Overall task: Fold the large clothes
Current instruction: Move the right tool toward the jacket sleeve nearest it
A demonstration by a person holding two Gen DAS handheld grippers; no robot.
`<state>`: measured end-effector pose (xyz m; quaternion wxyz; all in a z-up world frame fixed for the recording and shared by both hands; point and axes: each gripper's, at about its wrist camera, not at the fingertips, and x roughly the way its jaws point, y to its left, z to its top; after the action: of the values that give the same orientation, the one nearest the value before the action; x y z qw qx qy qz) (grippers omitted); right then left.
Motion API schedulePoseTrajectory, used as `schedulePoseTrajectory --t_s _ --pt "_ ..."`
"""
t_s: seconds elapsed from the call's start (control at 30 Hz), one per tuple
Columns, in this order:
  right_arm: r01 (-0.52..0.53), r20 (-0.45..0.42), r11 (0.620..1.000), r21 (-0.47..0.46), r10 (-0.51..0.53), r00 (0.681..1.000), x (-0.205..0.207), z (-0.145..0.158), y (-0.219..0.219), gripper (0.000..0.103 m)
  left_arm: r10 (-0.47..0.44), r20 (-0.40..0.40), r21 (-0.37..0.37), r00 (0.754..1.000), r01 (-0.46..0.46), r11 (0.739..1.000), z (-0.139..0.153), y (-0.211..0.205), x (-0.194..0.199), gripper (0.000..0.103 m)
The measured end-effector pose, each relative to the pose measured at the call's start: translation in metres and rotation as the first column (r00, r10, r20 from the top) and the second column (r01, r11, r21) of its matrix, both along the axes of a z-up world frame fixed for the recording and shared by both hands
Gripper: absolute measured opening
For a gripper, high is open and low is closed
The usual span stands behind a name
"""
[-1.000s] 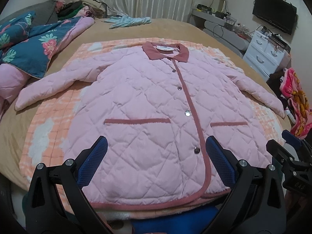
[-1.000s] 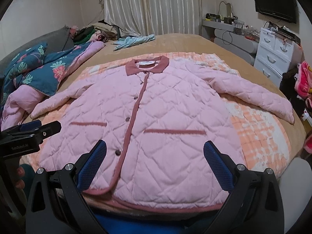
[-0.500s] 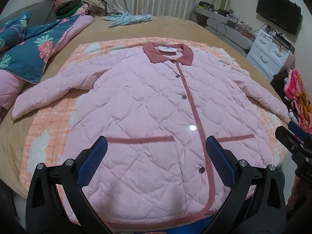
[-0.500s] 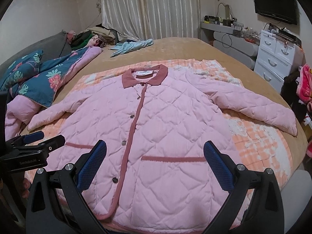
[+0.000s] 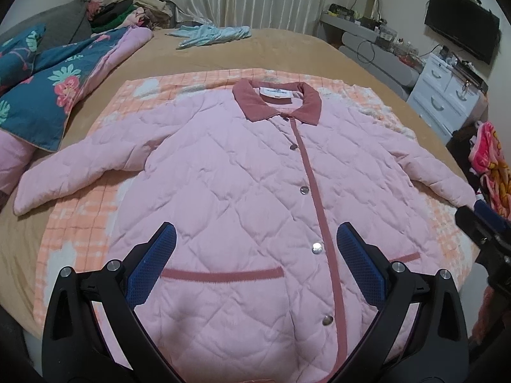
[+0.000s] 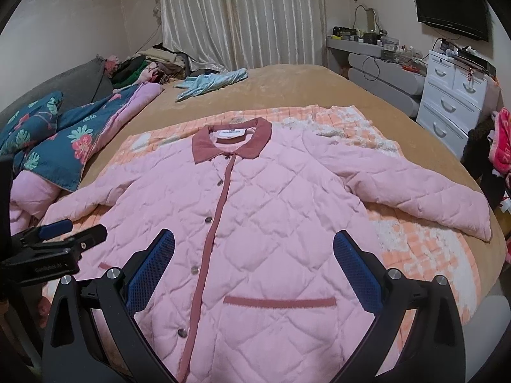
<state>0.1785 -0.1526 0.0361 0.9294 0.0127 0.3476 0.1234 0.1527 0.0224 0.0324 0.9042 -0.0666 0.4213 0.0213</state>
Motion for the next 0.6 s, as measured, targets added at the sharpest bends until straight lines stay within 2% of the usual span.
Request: schedulePoseTrajectory --t_s 0.33,0.6 --pt "0.08 0.003 0.997 0.018 -0.08 0.997 0.039 0.001 -0.026 0.099 0.002 0.004 -0.005 1.0 -0.002 1.0 0.003 0.001 0.043 0.094" --pt "0.185 -0.017 0.983 0.01 -0.185 0.983 0.073 -0.011 -0.065 0.099 0.018 -0.022 -0.046 1.0 -0.019 0.999 -0.005 0.002 0.079 0.094"
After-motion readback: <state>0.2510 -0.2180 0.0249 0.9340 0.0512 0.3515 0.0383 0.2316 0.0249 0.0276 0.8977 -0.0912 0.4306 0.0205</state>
